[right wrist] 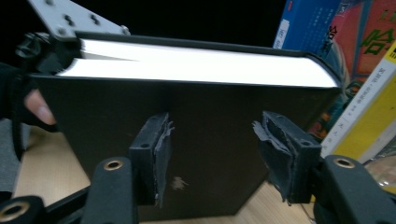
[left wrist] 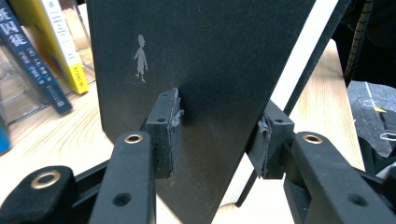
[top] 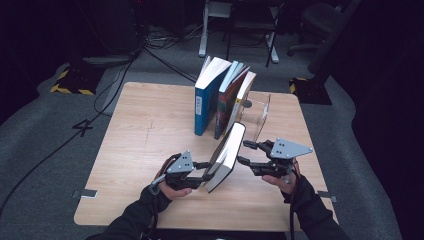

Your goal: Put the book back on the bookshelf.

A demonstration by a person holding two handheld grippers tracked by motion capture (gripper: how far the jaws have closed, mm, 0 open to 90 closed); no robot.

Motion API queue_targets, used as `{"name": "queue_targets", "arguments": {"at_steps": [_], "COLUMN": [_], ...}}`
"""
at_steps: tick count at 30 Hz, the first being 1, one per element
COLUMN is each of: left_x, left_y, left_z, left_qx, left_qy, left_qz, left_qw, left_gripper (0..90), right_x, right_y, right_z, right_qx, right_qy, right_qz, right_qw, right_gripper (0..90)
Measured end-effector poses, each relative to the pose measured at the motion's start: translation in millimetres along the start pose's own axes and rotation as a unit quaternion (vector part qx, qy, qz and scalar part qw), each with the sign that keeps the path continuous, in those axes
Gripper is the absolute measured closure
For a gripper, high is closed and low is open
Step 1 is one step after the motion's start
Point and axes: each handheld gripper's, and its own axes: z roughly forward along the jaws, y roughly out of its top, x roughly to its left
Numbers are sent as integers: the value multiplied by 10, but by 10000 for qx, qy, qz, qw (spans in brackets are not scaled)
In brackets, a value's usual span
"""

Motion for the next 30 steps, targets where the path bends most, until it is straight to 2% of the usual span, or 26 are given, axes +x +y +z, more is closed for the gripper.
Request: {"name": "queue_targets", "arguments": {"at_steps": [2,4,6,7,9,11,13,14,17,18,21,22,24,25,27,28,30], "left_x": [-28,-68,-105,-116,-137,-154,-205,-253,-310,-335,-321,-321,-324,-324,-333,-340,-338], "left_y": [10,21,27,27,21,20,-1,-25,-46,-55,-84,-84,-93,-93,-95,-94,-96], "left_z": [-2,-11,-31,-44,-93,-108,-126,-101,-39,14,112,112,171,171,231,269,327], "left_qx": [68,129,208,215,189,241,334,453,539,587,488,488,370,370,367,424,446], "left_qy": [118,265,409,450,477,556,556,569,498,572,761,761,959,959,1196,1351,1554], "left_qz": [94,185,276,306,298,315,297,335,351,354,145,145,31,31,40,49,6], "left_qw": [9999,9994,9986,9983,9982,9977,9975,9968,9967,9960,9958,9958,9947,9947,9921,9899,9868], "left_gripper": [581,586,593,594,580,484,454,390,307,270,258,250,248,247,245,253,245], "right_x": [27,64,144,174,208,232,235,235,235,246,260,260,255,255,259,273,280], "right_y": [-4,-7,1,6,3,-10,-18,-34,-47,-60,-80,-80,-102,-102,-123,-147,-151], "right_z": [-10,-11,10,26,61,88,97,117,139,165,204,204,251,251,289,324,340], "right_qx": [-6,-4,75,115,157,184,186,190,206,222,232,232,272,272,292,223,216], "right_qy": [-87,-68,-256,-333,-326,-363,-369,-328,-341,-331,-316,-316,-304,-304,-404,-527,-567], "right_qz": [-45,-31,-145,-196,-229,-253,-248,-208,-191,-199,-186,-186,-189,-189,-226,-226,-231], "right_qw": [10000,10000,9995,9992,9991,9988,9988,9991,9990,9990,9991,9991,9990,9990,9985,9981,9979], "right_gripper": [426,395,395,394,385,382,381,374,374,373,354,354,329,329,310,305,305]}}
